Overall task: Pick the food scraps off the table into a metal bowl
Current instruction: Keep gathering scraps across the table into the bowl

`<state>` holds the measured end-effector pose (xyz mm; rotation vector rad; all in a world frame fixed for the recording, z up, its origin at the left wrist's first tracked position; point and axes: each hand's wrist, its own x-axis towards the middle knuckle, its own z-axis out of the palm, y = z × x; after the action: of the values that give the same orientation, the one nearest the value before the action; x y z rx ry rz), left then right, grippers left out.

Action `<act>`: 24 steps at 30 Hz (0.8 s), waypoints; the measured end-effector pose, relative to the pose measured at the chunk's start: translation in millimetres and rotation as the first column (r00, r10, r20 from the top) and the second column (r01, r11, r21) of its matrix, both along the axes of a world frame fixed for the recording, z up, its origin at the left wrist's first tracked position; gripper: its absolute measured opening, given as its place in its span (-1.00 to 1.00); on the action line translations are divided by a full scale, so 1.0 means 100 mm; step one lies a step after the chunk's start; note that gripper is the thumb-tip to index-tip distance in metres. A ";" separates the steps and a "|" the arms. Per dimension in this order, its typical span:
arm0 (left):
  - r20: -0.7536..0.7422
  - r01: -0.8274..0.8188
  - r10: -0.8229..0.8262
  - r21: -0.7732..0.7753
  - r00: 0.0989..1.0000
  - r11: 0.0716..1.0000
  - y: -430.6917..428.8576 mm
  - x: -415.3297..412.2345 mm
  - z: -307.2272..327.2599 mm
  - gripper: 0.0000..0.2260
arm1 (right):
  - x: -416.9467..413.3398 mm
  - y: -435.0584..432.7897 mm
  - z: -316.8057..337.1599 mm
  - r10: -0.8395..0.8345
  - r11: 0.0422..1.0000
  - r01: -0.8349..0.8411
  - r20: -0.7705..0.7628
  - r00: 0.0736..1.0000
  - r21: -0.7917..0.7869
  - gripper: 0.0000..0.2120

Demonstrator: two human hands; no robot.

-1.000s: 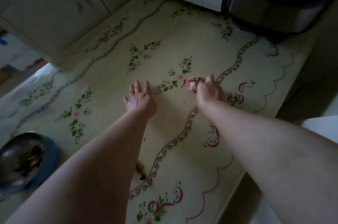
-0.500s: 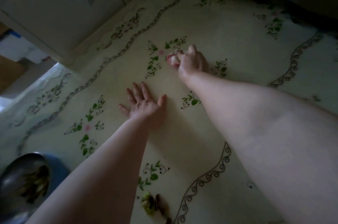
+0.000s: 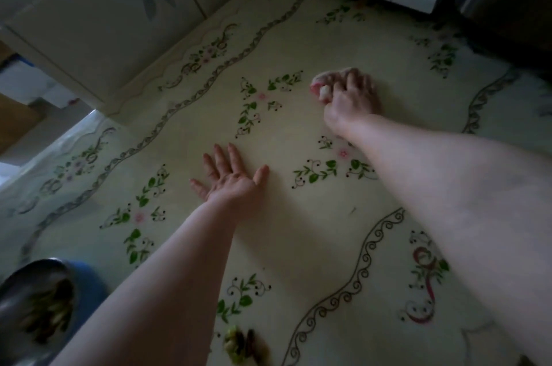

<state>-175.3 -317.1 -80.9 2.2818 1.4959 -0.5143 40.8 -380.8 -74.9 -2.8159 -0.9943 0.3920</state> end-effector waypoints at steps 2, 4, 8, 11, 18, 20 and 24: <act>-0.012 0.000 0.000 0.003 1.000 1.000 -0.01 0.01 0.01 -0.25 | 0.03 0.00 0.00 -0.036 0.999 0.038 0.049 0.998 -0.032 -0.40; -0.012 0.003 -0.002 0.016 1.000 1.000 -0.02 0.01 0.01 -0.26 | -0.02 0.12 0.02 -0.039 0.999 0.039 0.017 0.999 -0.018 -0.36; -0.021 -0.006 0.007 0.055 1.000 0.998 -0.03 0.02 -0.02 -0.26 | -0.38 0.54 0.01 0.183 0.983 -0.181 -0.068 0.981 0.045 -0.43; -0.030 -0.009 0.011 0.064 1.000 0.998 -0.03 0.04 -0.03 -0.26 | -0.84 0.75 -0.05 0.384 0.918 -0.371 -0.088 0.919 0.141 -0.51; -0.021 -0.003 0.004 0.057 1.000 0.998 -0.01 0.02 -0.04 -0.24 | -0.52 0.49 -0.03 0.270 0.959 -0.244 -0.208 0.940 0.143 -0.45; -0.008 0.002 -0.002 0.052 1.000 0.999 -0.02 0.01 -0.03 -0.25 | -0.30 0.26 0.00 0.180 0.981 -0.161 -0.197 0.964 0.110 -0.42; 0.007 -0.004 0.003 0.046 1.000 0.999 -0.01 -0.01 -0.01 -0.25 | 0.06 -0.38 -0.03 -0.059 0.995 0.074 -0.190 0.980 0.073 -0.40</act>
<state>-176.3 -317.9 -81.6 2.3133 1.5235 -0.4752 46.4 -418.5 -77.7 -2.6733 -0.8552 0.5847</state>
